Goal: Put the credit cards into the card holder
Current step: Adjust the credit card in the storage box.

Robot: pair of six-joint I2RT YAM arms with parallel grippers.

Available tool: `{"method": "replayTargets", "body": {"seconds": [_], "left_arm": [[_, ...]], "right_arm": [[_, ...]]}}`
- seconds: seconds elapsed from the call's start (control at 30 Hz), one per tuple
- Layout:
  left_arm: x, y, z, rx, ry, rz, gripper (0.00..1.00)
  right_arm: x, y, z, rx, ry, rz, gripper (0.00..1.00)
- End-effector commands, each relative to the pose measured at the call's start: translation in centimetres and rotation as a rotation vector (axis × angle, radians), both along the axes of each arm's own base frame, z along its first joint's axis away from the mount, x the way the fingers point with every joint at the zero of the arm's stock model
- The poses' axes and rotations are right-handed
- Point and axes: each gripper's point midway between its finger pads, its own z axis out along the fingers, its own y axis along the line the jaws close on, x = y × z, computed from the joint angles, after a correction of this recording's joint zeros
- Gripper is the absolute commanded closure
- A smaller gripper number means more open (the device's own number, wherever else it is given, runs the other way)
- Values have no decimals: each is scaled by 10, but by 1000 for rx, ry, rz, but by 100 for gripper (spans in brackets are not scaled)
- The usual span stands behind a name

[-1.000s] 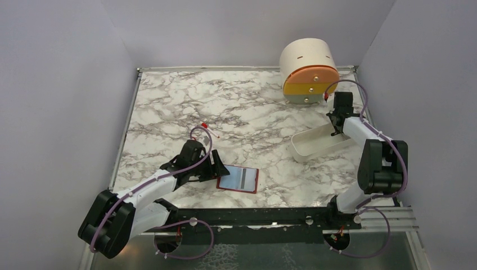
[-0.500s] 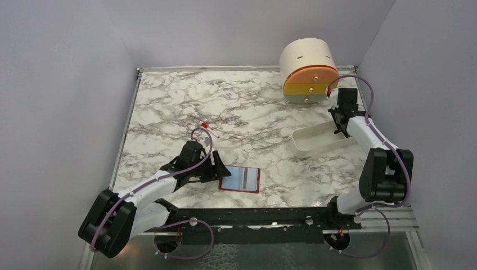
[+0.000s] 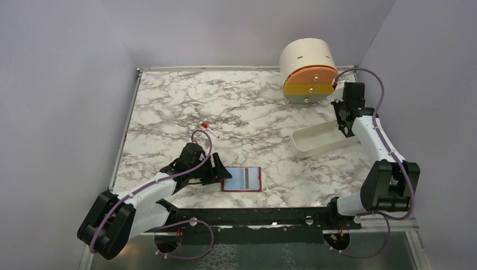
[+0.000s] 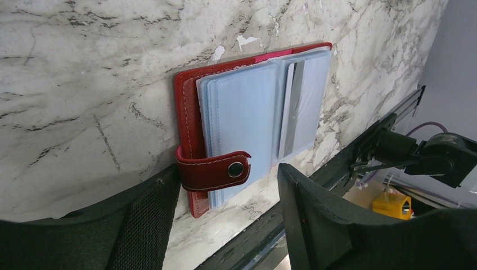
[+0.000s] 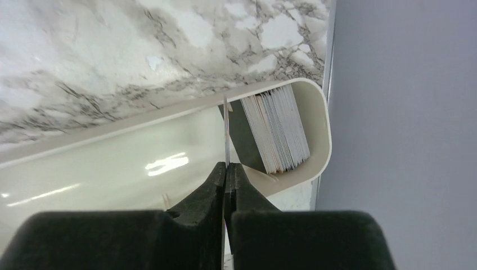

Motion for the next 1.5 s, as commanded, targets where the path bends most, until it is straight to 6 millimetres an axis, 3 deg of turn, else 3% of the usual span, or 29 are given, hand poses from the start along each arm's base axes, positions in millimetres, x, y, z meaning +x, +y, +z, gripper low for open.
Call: {"method": "replayTargets", "body": {"seconds": [0.0,0.23,0.37,0.6,0.87,1.47], "left_arm": [[-8,-6,3,-37,14,-16,35],[-7,-14,10,-56,0,-20,37],[-5,-15,14,-57,-20,-10,38],[-5,-15,15,-51,-19,-11,38],[-4,-14,18,-26,-29,-31,38],[2,-12,15,13,-46,-38,38]], "right_arm": [[9,17,39,141,-117,-44,99],[4,45,62,201,-146,-4,99],[0,41,72,157,-195,-2,99],[-6,28,39,71,-113,-11,99],[-8,14,15,32,-31,-11,99],[1,-11,-25,37,43,-6,99]]}}
